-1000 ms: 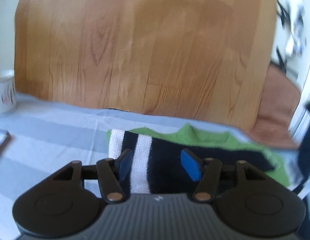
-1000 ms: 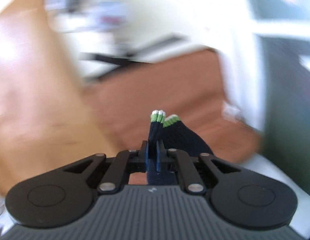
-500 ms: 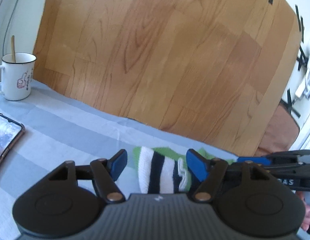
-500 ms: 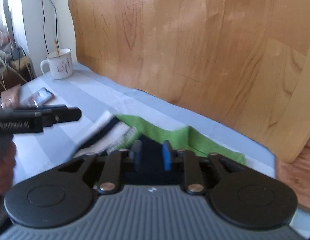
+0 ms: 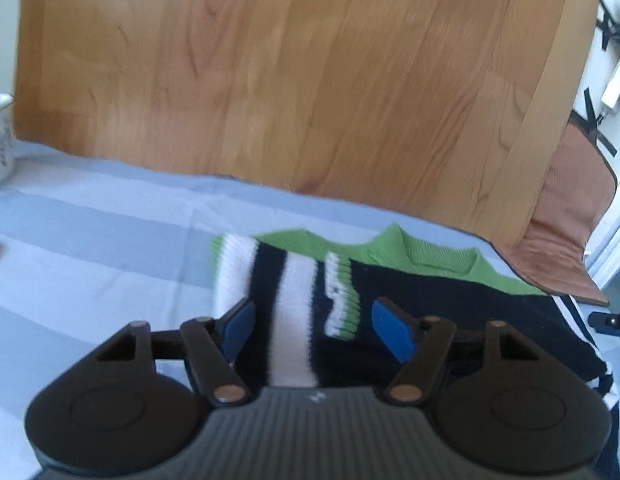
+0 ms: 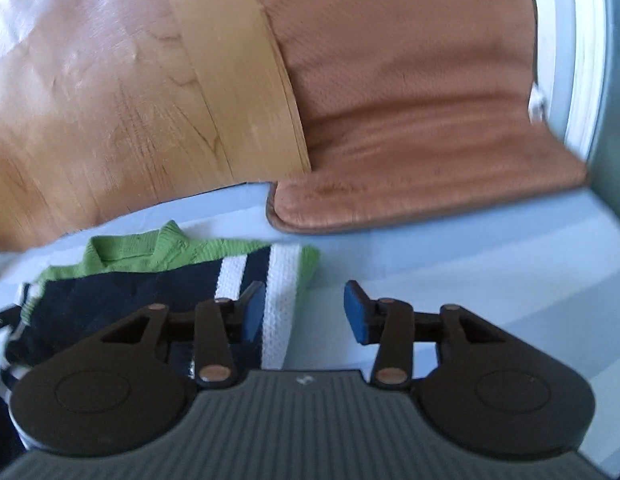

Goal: Fold small clothes

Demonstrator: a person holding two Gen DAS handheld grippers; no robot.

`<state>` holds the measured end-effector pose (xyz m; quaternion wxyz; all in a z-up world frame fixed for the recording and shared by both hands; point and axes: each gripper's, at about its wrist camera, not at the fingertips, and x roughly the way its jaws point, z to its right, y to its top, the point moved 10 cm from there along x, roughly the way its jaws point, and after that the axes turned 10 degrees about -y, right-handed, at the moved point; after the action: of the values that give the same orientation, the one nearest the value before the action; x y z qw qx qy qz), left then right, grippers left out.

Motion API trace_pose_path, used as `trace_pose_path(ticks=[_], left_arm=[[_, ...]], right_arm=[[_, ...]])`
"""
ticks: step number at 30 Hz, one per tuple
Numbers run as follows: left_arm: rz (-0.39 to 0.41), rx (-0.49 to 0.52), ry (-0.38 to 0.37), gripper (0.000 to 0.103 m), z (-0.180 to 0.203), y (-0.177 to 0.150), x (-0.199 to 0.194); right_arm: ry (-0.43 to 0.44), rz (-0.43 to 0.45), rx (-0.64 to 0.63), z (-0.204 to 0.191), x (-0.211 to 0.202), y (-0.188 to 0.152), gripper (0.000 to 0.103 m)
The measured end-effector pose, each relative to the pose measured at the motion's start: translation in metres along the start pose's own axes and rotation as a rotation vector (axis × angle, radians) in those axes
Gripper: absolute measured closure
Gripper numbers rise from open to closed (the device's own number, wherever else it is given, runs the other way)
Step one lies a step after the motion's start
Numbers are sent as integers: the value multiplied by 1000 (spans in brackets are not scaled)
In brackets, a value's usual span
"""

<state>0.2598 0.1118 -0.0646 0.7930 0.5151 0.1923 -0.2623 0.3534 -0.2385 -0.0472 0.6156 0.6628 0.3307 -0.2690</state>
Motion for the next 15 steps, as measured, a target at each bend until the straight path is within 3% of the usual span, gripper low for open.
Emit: trace_pose_path(ticks=[1,2,3,5,7,9,11,12,13,15], left_arm=[[-20,10,2,64,3,-2,6],[-36,22,11,83,6,-3,10],[-22,35,32,91,10,-3,9],[7,79,69,100,19,-5,-1],[6,104,93,99,23,-13,-8],[-1,106,127,98,21,-21,-7],[0,144,229,97,14,-24,-8],[-2,145,244,95,13,-24,-11],[-7,133,233,94,12,-25,-15],[-1,102,201,86,13,-27,-32]], right_arm=[[23,-10,22,-3,5,-2,54],[42,-28,31,-11,14,-6,74],[48,-42,8,-19,18,-9,96],[7,20,-62,-31,16,-5,94],[-29,86,-71,-33,18,3,94],[-67,76,-70,-29,30,0,93],[-86,92,-75,-33,31,-3,85],[-85,91,-85,-34,25,-5,80],[-64,83,-83,-34,17,-6,69],[-20,91,-54,-28,-3,-10,67]])
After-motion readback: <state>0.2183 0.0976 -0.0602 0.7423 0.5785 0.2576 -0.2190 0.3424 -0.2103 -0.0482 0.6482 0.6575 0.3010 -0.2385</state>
